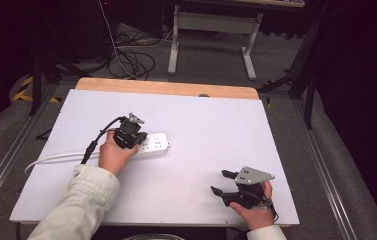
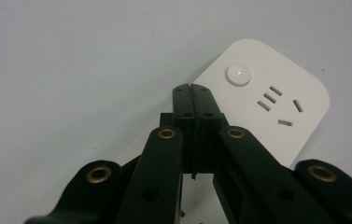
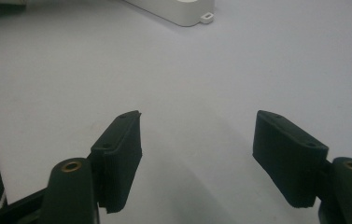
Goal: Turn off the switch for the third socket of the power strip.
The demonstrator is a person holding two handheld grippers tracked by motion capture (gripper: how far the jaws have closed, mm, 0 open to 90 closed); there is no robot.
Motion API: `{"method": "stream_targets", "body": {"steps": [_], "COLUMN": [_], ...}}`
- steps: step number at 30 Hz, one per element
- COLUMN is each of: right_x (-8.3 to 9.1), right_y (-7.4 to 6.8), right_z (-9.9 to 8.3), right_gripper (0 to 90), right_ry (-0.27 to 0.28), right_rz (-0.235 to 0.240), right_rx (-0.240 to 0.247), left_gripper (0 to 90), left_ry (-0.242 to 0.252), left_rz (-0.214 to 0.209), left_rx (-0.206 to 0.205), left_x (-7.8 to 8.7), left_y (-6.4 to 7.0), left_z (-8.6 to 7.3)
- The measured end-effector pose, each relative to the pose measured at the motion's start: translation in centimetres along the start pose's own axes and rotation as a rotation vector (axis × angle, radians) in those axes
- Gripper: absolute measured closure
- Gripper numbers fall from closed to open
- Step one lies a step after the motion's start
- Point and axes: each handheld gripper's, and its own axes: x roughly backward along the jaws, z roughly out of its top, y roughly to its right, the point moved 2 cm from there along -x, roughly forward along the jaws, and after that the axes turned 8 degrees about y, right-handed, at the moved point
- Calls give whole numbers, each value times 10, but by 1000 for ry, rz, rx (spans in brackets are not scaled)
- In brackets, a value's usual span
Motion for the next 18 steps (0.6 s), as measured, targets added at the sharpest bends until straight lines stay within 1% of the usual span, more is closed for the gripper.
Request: {"method": "stream_targets", "body": {"steps": [1,5,6,12,14,16,18], "right_x": [0,0,0,0,0,0,0], "right_y": [0,0,0,0,0,0,0], "right_z": [0,0,0,0,0,0,0], "right_gripper": [331,331,331,331,331,330,331], "right_ry": [0,-1,-1,-1,0,-2,-3], "right_rz": [0,-1,-1,1,2,2,2], "right_rx": [0,0,0,0,0,1,1], "left_gripper": [900,900,900,900,900,900,900], "left_ry": [-1,-2,-1,-3,-9,-10,-11], "left_rz": [-5,-3,3,1,-3,-2,-5], "left_rx": [6,5,3,1,11,10,21], "left_x": [0,0,0,0,-1,-1,-1], "left_y": [0,1,1,1,1,1,0], "left_z": [0,0,0,0,-1,0,0]}}
